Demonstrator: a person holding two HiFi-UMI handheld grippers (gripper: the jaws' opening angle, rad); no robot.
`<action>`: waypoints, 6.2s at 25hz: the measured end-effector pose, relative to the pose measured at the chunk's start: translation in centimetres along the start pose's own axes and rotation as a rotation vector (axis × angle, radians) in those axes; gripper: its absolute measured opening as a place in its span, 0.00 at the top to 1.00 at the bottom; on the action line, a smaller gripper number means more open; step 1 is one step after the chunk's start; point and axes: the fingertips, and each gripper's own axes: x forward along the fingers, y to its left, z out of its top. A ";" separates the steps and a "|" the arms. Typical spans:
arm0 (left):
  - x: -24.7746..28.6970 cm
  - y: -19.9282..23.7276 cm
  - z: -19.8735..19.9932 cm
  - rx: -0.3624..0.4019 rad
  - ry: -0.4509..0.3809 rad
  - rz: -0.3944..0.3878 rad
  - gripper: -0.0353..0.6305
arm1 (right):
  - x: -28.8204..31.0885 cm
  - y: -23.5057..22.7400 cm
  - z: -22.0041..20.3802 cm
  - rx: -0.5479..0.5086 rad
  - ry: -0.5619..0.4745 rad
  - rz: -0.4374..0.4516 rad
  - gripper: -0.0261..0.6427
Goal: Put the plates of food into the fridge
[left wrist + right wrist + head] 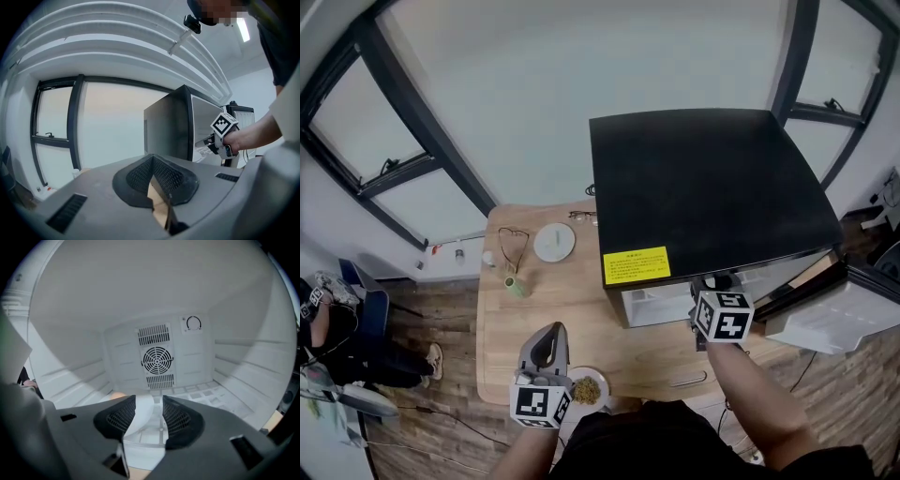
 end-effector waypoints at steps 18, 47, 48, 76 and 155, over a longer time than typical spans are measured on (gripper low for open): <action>-6.6 4.1 -0.2 0.042 -0.048 -0.014 0.94 | -6.9 9.2 -6.0 0.032 -0.051 0.133 0.67; -22.7 14.2 -7.6 0.086 0.039 -0.138 0.94 | -13.6 24.5 -37.1 0.818 0.145 0.132 0.72; -22.9 14.3 -7.8 0.098 0.046 -0.136 0.94 | -13.1 24.6 -37.9 0.867 0.150 0.140 0.72; -22.1 14.2 -8.8 0.096 0.089 -0.096 0.94 | -10.6 24.9 -35.5 1.158 0.054 0.267 0.91; 1.6 0.6 0.9 -0.096 -0.064 0.090 0.94 | -4.4 -13.9 0.8 0.406 -0.132 -0.204 0.66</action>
